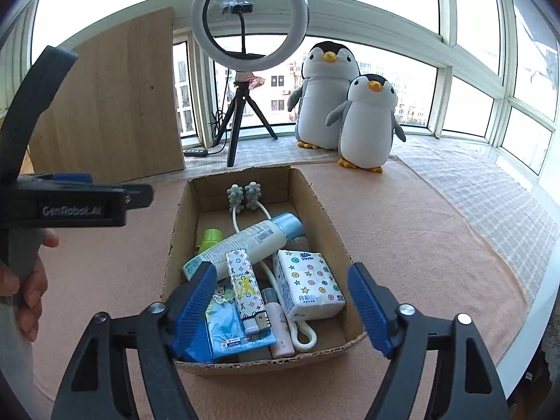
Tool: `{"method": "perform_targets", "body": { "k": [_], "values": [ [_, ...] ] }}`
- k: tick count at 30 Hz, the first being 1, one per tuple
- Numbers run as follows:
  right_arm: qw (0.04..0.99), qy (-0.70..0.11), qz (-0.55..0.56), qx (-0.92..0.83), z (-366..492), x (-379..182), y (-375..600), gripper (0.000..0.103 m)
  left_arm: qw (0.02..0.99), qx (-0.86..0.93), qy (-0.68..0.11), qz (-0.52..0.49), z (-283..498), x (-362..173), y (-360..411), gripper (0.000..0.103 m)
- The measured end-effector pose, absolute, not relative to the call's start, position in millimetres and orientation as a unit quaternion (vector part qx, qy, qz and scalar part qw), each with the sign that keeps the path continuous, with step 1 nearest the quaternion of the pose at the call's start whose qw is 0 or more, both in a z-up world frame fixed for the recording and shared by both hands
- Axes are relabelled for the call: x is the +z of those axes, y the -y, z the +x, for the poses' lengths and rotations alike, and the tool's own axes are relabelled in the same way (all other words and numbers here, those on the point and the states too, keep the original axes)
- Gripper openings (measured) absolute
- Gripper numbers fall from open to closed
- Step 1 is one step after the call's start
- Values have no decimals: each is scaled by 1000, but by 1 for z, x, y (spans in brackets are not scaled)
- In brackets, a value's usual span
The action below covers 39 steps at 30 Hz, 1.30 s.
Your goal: Organize objects
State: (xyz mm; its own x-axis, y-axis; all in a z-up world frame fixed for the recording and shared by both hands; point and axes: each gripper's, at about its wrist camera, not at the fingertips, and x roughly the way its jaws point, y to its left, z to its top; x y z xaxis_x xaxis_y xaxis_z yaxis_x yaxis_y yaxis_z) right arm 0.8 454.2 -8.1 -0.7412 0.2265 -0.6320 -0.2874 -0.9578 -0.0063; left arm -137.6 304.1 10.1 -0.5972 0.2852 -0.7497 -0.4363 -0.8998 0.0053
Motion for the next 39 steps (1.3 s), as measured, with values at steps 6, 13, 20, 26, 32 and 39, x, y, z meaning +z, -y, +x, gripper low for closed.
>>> {"method": "perform_targets", "body": {
  "k": [6,13,20,26,32,39],
  "values": [
    [135,-55,-348,926,-20,3,-440,101,135,901,-67,-406,-123,10,-220,103],
    [87,-42,-373,923,-52,4,-372,101,80,906,-37,-414,-94,9,-125,103],
    [27,0,-379,925,-63,10,-284,101,37,912,-9,-409,-62,14,-47,103],
    [0,15,-382,924,-55,19,-239,101,14,917,12,-399,-37,25,-7,103],
    [-13,36,-378,925,-48,28,-219,102,-1,920,21,-391,-28,36,7,103],
    [-19,35,-380,924,-44,31,-216,102,-2,919,20,-393,-29,40,1,103]
  ]
}}
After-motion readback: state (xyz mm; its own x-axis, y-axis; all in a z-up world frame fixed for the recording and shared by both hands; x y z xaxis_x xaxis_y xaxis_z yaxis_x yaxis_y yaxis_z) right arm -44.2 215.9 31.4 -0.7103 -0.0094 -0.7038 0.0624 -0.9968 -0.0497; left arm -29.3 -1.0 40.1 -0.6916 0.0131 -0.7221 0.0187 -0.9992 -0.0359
